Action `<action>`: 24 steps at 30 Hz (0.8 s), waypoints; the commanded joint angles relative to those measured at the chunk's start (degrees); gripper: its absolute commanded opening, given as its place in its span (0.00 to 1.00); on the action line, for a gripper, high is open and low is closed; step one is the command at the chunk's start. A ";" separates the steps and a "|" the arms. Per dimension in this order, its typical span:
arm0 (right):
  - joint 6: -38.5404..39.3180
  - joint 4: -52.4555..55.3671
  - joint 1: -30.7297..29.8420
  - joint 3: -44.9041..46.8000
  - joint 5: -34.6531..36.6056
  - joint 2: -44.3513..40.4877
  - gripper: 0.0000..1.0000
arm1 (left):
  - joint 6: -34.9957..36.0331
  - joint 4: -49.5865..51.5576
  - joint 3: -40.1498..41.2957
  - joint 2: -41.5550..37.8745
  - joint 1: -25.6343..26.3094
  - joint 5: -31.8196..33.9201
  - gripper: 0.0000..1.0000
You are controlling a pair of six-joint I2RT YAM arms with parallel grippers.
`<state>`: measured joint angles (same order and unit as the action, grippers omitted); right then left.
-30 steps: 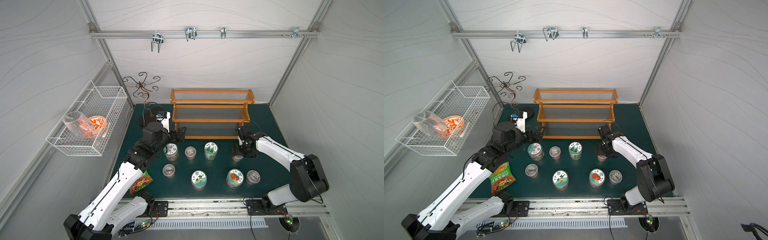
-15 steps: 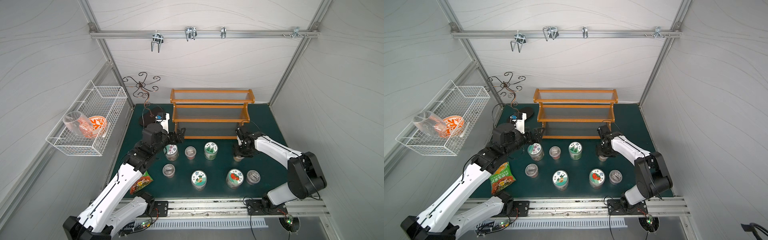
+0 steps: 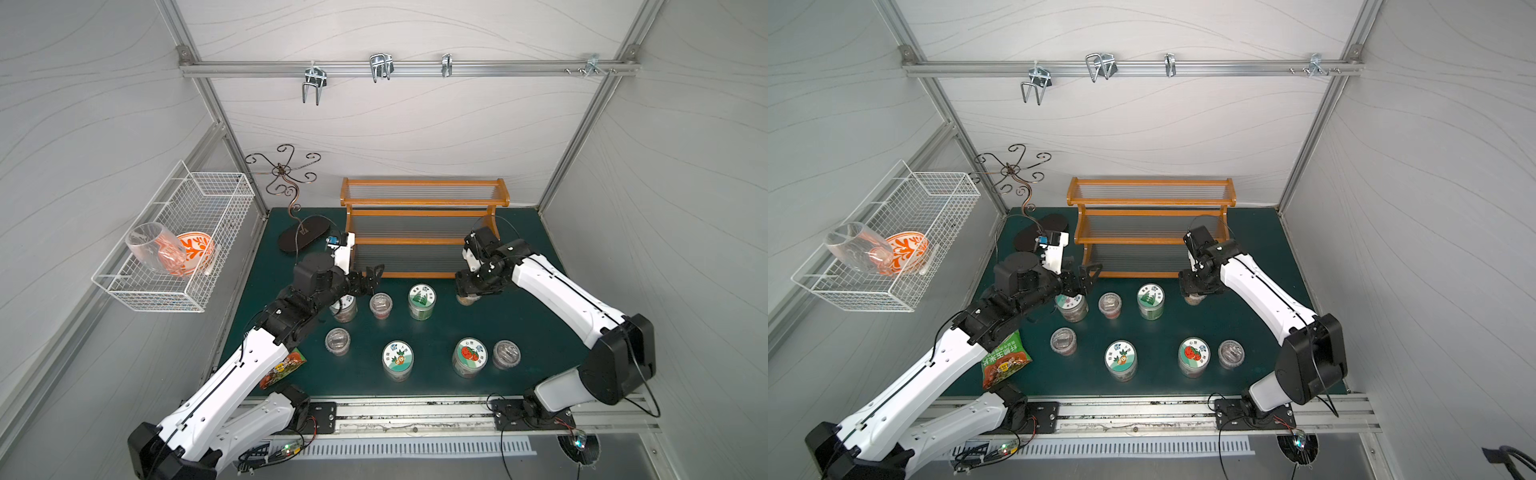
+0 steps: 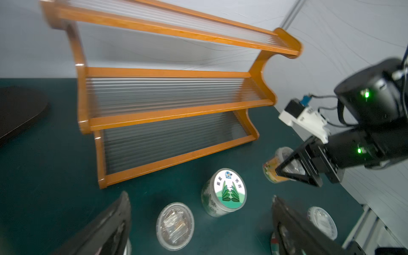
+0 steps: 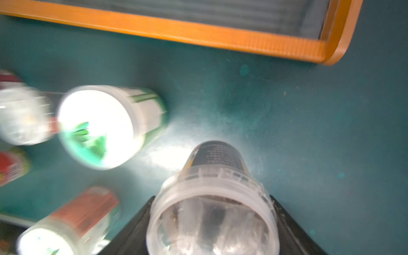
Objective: Place the seed container on the shelf
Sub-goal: Pick up the seed jar at the center of the board.
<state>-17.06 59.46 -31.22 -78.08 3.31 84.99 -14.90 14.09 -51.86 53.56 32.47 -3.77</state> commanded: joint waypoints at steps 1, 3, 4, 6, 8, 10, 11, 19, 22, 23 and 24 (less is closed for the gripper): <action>1.59 12.72 -2.23 -8.34 -2.46 -1.65 0.55 | 5.84 -9.80 0.27 0.80 3.98 -3.44 1.00; 1.77 17.01 -3.40 -14.01 -3.72 -0.94 0.55 | 8.50 -14.10 1.60 1.15 6.32 -5.51 1.00; 1.95 18.79 -4.09 -16.74 -4.12 -0.59 0.55 | 9.70 -16.35 2.46 1.32 7.30 -6.46 1.00; 2.28 22.07 -5.35 -22.03 -4.45 0.18 0.55 | 11.76 -20.49 4.14 1.76 8.59 -8.68 1.00; 2.57 25.17 -6.91 -26.99 -4.94 1.30 0.55 | 13.10 -25.52 6.31 2.36 9.29 -12.11 1.00; 2.78 28.20 -8.64 -32.18 -5.11 2.68 0.55 | 13.98 -29.17 7.93 3.14 10.27 -13.82 1.00; 2.97 29.45 -9.37 -34.16 -5.36 3.38 0.55 | 13.89 -29.98 8.25 3.59 10.46 -14.25 1.00; 3.31 37.29 -14.31 -48.60 -7.62 8.66 0.55 | 12.70 -35.04 10.12 6.96 10.67 -18.65 1.00; 3.39 38.44 -16.19 -51.22 -8.10 10.05 0.55 | 13.64 -37.59 10.89 8.57 10.62 -21.67 1.00; 3.40 38.53 -16.56 -51.56 -8.44 10.32 0.55 | 14.01 -37.77 11.05 9.05 10.64 -22.66 1.00; 3.34 38.49 -16.92 -51.76 -8.83 10.52 0.55 | 14.02 -39.98 11.16 9.43 10.72 -23.02 1.00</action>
<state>-14.48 91.48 -46.96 -128.16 -3.88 94.74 -2.24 -18.28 -40.86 61.80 42.92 -22.72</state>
